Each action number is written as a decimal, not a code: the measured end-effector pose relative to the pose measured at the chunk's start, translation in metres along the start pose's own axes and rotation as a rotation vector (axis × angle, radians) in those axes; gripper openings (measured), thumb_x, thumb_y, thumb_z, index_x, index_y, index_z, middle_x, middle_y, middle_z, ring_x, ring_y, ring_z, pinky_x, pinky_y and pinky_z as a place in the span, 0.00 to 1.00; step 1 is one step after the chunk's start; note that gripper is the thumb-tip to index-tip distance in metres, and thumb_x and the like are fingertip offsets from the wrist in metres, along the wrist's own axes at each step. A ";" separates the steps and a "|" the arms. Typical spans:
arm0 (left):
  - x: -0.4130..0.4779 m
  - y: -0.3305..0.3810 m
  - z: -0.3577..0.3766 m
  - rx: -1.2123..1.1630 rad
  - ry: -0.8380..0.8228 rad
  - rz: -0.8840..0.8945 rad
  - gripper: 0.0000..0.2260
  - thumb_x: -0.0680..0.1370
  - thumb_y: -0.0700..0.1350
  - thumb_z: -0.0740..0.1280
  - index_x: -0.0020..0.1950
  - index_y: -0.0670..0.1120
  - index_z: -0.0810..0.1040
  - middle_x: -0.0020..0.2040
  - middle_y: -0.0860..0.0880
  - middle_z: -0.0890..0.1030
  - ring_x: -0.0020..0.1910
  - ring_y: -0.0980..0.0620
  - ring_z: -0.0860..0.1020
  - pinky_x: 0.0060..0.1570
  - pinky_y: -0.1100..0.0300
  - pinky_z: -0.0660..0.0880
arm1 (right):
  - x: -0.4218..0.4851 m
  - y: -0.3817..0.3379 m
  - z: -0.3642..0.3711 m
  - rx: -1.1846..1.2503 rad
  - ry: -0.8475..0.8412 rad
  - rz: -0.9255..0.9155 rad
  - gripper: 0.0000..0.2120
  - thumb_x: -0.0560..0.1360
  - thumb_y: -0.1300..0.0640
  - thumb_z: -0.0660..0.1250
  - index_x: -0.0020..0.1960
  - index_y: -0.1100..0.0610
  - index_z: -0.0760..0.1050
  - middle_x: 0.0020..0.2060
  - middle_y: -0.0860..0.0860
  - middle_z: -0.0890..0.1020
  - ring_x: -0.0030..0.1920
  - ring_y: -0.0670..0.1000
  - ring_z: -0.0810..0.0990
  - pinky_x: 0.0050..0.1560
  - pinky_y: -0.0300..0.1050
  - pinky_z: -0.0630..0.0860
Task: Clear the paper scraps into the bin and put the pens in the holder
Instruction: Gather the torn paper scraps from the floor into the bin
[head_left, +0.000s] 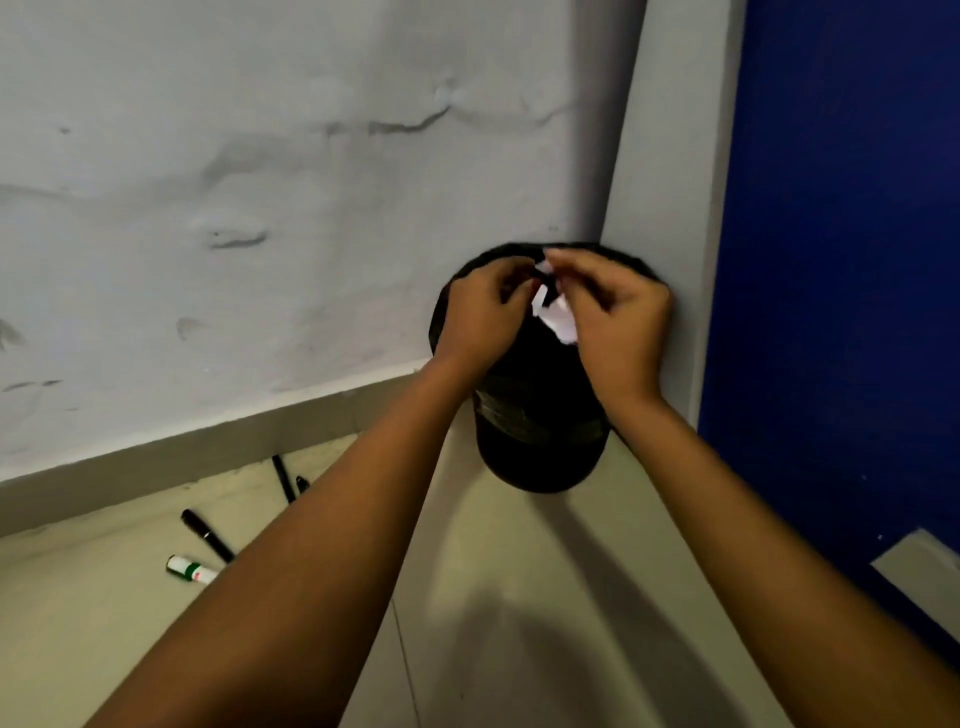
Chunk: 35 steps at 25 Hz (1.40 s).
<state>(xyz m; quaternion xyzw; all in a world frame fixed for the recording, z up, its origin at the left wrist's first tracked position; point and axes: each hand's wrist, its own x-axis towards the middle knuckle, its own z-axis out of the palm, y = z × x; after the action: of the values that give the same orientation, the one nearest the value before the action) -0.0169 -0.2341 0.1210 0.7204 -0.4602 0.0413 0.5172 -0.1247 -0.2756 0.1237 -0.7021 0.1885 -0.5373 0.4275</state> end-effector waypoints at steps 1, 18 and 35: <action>0.002 -0.003 -0.002 0.020 -0.001 0.017 0.10 0.76 0.38 0.63 0.55 0.43 0.79 0.52 0.43 0.83 0.51 0.51 0.79 0.50 0.73 0.71 | 0.022 0.004 0.007 -0.034 -0.045 0.044 0.11 0.73 0.71 0.64 0.51 0.64 0.80 0.47 0.51 0.82 0.48 0.47 0.81 0.51 0.32 0.76; -0.304 -0.122 -0.006 0.565 -0.647 -0.302 0.25 0.77 0.63 0.40 0.72 0.57 0.44 0.74 0.54 0.43 0.74 0.47 0.41 0.71 0.44 0.39 | -0.256 0.135 -0.054 -1.008 -0.880 0.123 0.29 0.77 0.38 0.39 0.70 0.49 0.60 0.71 0.54 0.66 0.71 0.53 0.56 0.70 0.52 0.48; -0.233 -0.104 -0.014 0.462 -1.251 -0.557 0.32 0.76 0.52 0.63 0.73 0.52 0.48 0.77 0.48 0.51 0.75 0.43 0.47 0.73 0.42 0.50 | -0.247 0.133 -0.046 -1.119 -1.206 0.298 0.24 0.79 0.44 0.43 0.71 0.49 0.60 0.72 0.59 0.64 0.71 0.63 0.59 0.66 0.65 0.63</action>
<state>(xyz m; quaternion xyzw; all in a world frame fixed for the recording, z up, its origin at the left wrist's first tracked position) -0.0716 -0.0743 -0.0709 0.7907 -0.4491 -0.4158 -0.0170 -0.2278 -0.1902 -0.1272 -0.9456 0.2573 0.1658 0.1098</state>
